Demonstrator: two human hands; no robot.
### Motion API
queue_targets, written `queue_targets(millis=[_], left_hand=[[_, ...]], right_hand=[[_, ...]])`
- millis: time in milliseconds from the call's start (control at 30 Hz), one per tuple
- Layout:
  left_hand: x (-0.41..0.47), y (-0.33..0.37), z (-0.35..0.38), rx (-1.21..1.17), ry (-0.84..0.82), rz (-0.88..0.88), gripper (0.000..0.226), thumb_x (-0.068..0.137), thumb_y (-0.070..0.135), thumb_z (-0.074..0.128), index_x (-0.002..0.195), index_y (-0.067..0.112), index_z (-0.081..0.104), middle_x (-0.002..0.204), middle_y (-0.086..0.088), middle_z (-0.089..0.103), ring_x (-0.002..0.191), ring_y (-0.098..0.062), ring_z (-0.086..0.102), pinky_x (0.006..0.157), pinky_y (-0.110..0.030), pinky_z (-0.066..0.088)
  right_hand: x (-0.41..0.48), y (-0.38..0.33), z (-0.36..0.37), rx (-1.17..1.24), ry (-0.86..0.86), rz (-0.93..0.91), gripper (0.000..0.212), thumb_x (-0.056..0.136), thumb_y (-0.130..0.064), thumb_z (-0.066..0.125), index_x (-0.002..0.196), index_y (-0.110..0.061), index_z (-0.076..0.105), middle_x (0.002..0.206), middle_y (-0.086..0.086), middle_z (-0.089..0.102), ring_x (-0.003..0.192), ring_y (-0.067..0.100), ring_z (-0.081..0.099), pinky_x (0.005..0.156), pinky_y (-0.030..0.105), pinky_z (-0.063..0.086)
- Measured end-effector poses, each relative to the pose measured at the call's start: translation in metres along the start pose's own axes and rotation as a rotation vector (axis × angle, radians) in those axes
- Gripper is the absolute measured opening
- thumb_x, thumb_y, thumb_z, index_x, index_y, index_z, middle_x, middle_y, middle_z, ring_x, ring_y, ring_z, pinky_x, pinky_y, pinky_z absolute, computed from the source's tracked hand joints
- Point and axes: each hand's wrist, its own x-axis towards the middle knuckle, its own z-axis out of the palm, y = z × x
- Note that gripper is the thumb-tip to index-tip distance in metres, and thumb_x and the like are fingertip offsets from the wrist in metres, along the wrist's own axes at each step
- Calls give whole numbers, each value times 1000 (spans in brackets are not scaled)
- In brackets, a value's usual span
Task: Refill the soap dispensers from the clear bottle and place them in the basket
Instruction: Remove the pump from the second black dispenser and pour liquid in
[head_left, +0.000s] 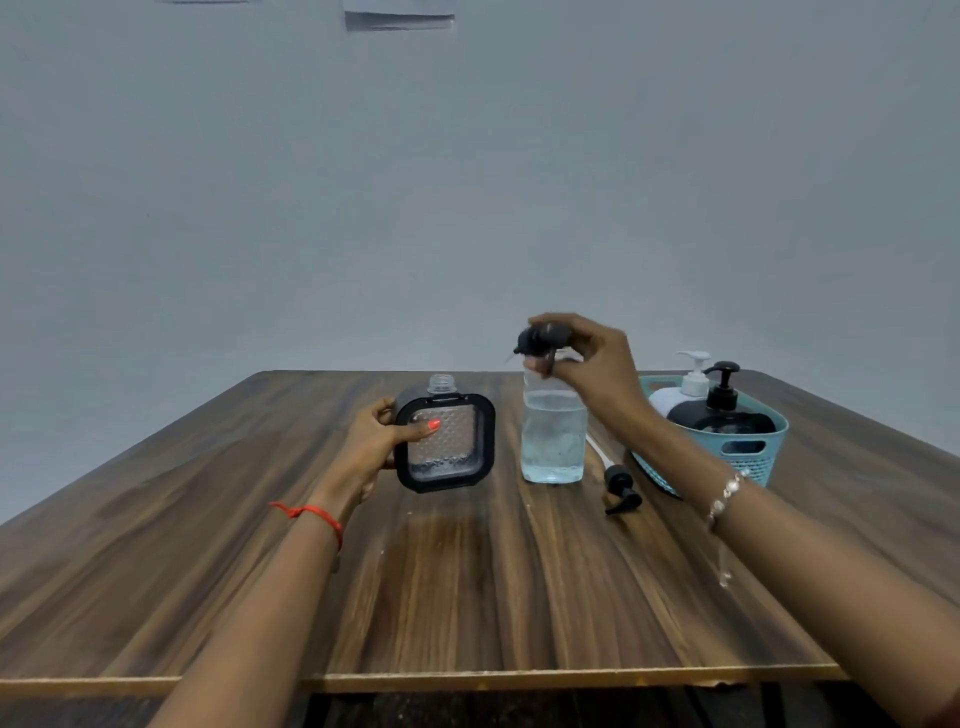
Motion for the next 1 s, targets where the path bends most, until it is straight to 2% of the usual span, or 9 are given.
queue_targets(millis=[100, 200, 300, 400, 633, 733, 833, 933, 1000], left_hand=[[2, 0, -3, -31, 77, 14, 31, 71, 2, 76, 88, 21, 57, 82, 9, 68, 61, 0, 67, 46, -23, 51], [5, 1, -4, -43, 115, 27, 32, 71, 1, 76, 86, 21, 56, 83, 7, 67, 58, 2, 65, 44, -20, 50], [7, 2, -4, -45, 129, 36, 32, 69, 1, 77, 86, 20, 57, 84, 5, 67, 57, 3, 65, 43, -19, 50], [7, 3, -6, -44, 120, 37, 33, 68, 0, 77, 88, 19, 59, 84, 6, 68, 59, 1, 66, 44, -21, 51], [11, 0, -10, -39, 63, 42, 34, 68, -2, 76, 92, 17, 60, 84, 6, 70, 65, -3, 69, 47, -23, 53], [14, -1, -8, -40, 50, 49, 36, 67, -2, 76, 93, 17, 60, 85, 6, 70, 66, -3, 69, 49, -24, 54], [17, -2, -4, -30, 48, 55, 35, 67, -1, 76, 92, 17, 60, 86, 5, 70, 67, -4, 69, 51, -26, 55], [21, -2, 0, -26, 46, 61, 35, 66, 0, 77, 91, 17, 60, 86, 6, 70, 70, -6, 69, 56, -29, 55], [25, -2, 2, -30, 45, 63, 35, 66, -1, 77, 91, 16, 59, 87, 4, 70, 73, -9, 68, 62, -32, 55]], right_hand=[[-31, 26, 1, -315, -208, -136, 30, 76, -5, 68, 100, -24, 69, 99, -9, 69, 94, 1, 61, 76, 16, 52], [-54, 55, 7, -527, -497, -205, 32, 80, 6, 60, 107, -9, 68, 110, 7, 67, 102, 12, 60, 88, 16, 45], [-66, 76, 17, -741, -699, -180, 39, 85, 3, 53, 120, -12, 61, 126, 7, 57, 117, 18, 52, 99, 17, 35], [-69, 84, 25, -800, -769, -172, 40, 86, 2, 53, 124, -12, 58, 130, 8, 54, 121, 21, 49, 101, 26, 36], [-68, 94, 23, -794, -766, -136, 54, 82, 9, 50, 129, -17, 53, 129, 3, 54, 120, 16, 47, 98, 22, 35], [-62, 91, 17, -748, -599, -162, 54, 77, 14, 50, 122, -13, 58, 121, 4, 60, 113, 15, 53, 93, 13, 38], [-50, 78, 11, -578, -164, -139, 36, 75, 15, 50, 101, -5, 66, 100, 9, 68, 96, 22, 62, 80, 1, 36], [-27, 69, 0, -440, 238, -70, 29, 75, 8, 58, 97, -10, 60, 97, 4, 61, 90, 20, 59, 77, 19, 46], [-12, 70, -9, -354, 338, 15, 41, 73, -3, 69, 108, -15, 51, 109, 0, 50, 99, 15, 50, 85, 30, 46]])
